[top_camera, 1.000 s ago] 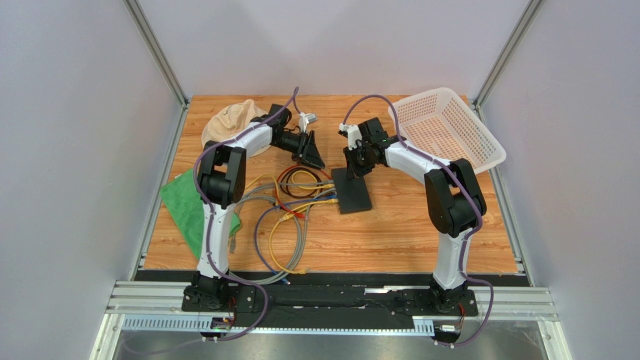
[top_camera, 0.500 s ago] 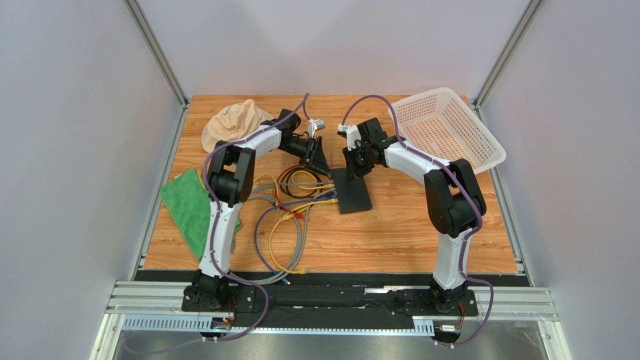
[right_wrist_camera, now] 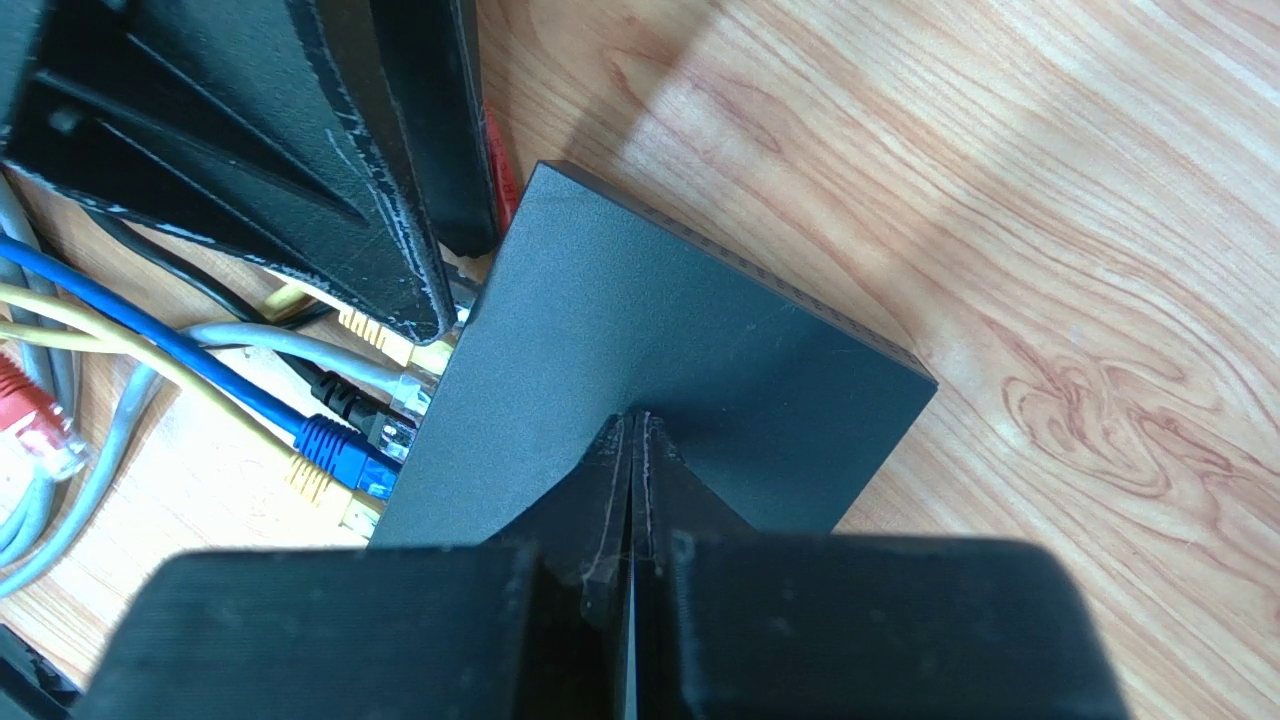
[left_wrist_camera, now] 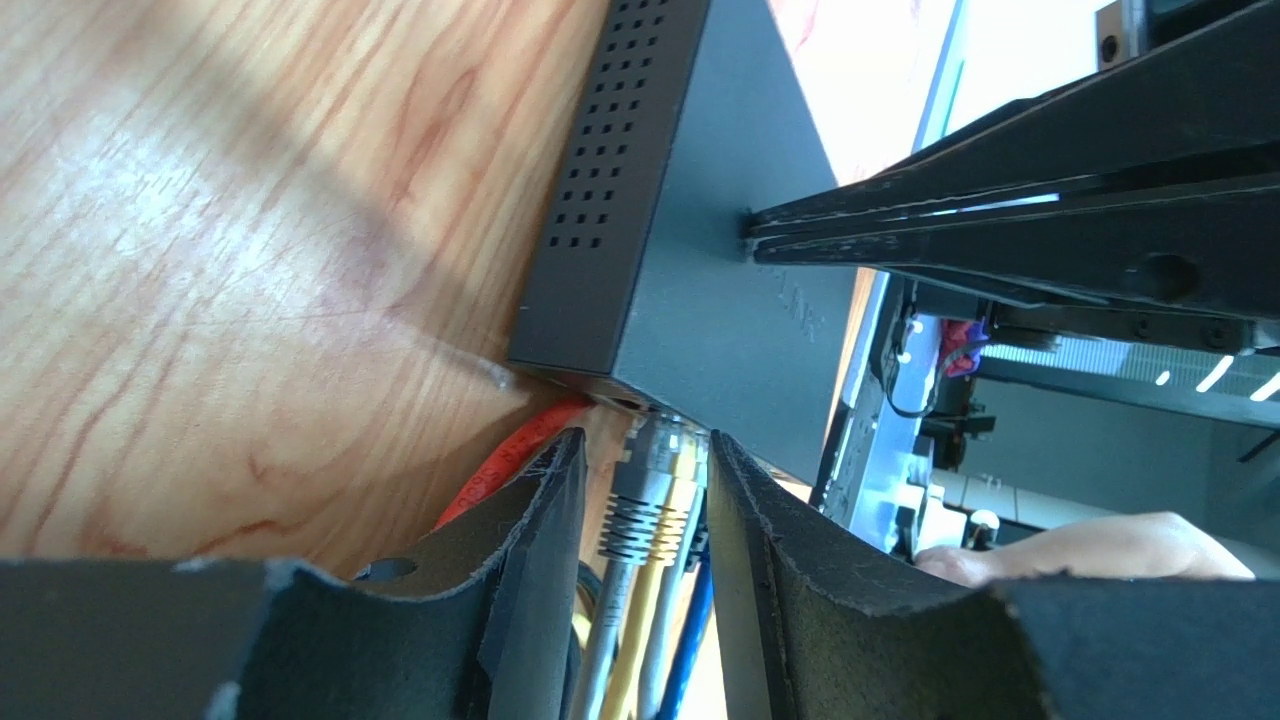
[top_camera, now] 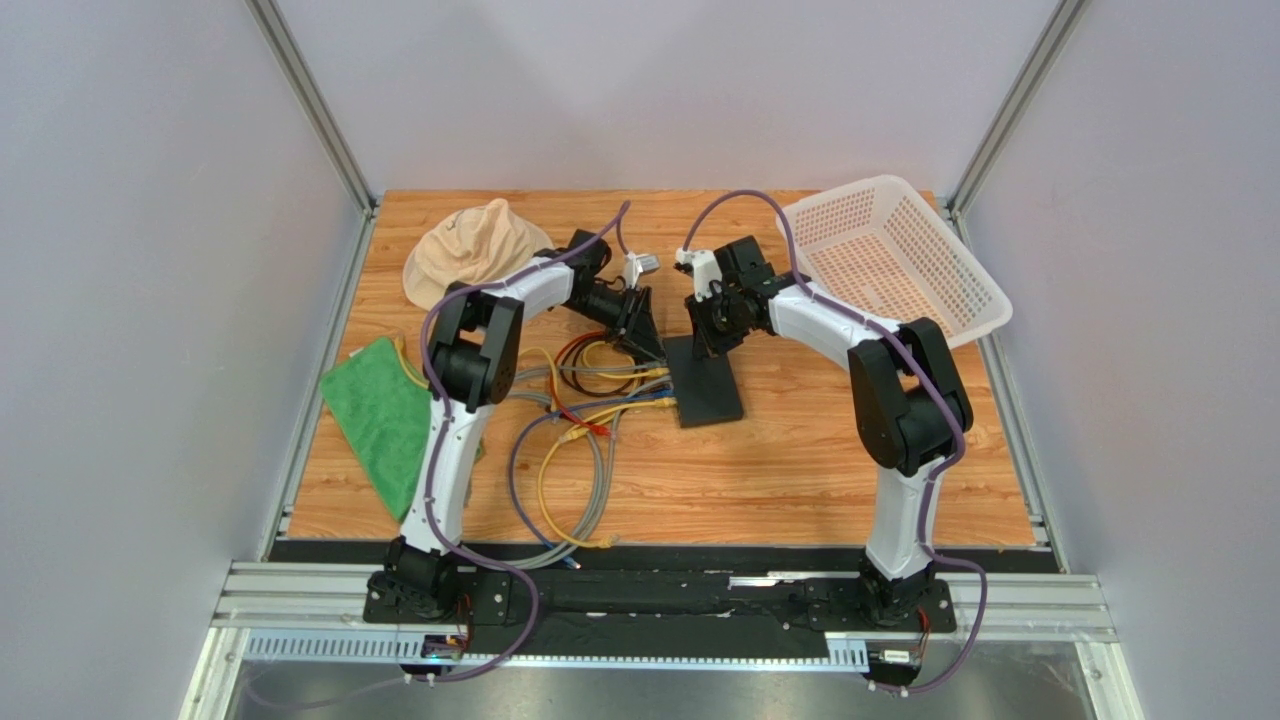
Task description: Pull the plug from the switch port
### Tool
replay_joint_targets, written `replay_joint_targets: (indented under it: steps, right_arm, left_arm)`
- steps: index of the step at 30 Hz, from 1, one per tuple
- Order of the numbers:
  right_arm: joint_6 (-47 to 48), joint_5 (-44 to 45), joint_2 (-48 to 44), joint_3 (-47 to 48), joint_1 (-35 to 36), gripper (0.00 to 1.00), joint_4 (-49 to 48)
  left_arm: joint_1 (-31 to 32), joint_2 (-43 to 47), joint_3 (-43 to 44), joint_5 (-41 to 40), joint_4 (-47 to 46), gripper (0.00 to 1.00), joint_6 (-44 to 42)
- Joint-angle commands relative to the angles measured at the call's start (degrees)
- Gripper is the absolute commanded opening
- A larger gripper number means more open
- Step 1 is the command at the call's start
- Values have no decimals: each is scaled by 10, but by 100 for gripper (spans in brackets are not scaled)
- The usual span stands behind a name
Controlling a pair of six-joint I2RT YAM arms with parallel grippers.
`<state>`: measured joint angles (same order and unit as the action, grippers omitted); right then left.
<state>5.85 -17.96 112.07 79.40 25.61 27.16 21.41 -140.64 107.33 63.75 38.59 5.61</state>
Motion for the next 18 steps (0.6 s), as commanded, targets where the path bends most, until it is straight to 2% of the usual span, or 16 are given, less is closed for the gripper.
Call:
replay_joint_targets:
  steps: [1,18]
  right_arm:
    - [12,27,28,-35,11,0,40]
    - [14,28,25,-38,13,0,38]
  left_arm:
    - [5,-4,20,4,6,44,-17]
    - [8,-26,36,38,16,40,-21]
